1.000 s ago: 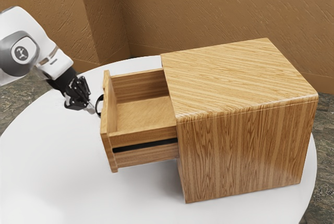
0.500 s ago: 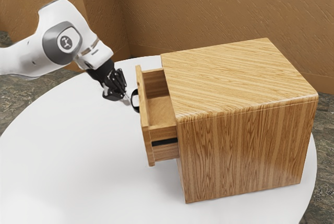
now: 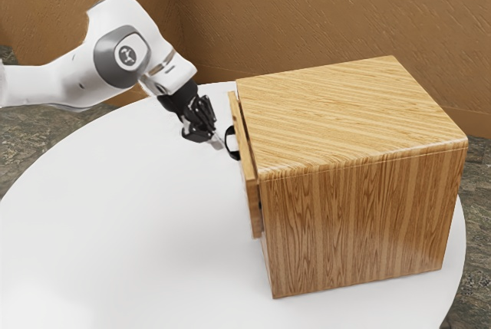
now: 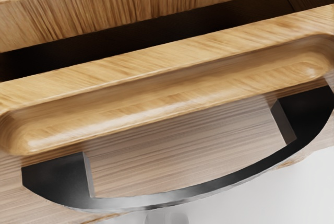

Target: Push the drawer handle with one arm to close the drawer

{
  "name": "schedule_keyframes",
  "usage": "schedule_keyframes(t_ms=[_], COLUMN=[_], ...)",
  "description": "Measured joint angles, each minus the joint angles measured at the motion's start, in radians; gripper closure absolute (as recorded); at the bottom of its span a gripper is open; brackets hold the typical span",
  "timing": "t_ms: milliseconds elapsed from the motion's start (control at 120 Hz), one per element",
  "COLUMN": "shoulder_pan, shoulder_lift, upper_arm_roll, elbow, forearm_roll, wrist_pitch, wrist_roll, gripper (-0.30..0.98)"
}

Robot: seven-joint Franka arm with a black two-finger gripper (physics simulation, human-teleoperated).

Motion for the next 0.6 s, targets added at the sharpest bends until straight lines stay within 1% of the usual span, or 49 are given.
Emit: schedule_keyframes(t_ms=[200,292,333,367,442,467,500,542,600], shoulder_pan=[-0.025,-0.03,-0.035,-0.041,-0.022,-0.016,-0.019,-0.026,-0.028], shoulder_lift=[0.023,-0.015,-0.055,-0.101,-0.2,-0.239,-0.283,-0.309,-0.292], upper_arm_roll=[0.006,0.012,0.018,0.029,0.076,0.086,0.094,0.097,0.098], elbow=[0.024,-0.008,-0.047,-0.094,-0.168,-0.178,-0.162,-0.073,0.094], forearm_roll=[-0.014,-0.015,-0.014,0.001,0.064,0.115,0.198,0.291,0.388], wrist_pitch=[0.0,0.0,-0.001,-0.001,-0.005,-0.016,-0.049,-0.118,-0.219], wrist_roll=[-0.007,-0.011,-0.013,-0.014,-0.026,-0.049,-0.093,-0.155,-0.241], gripper=[0.78,0.78,0.79,0.73,0.56,0.5,0.43,0.36,0.28])
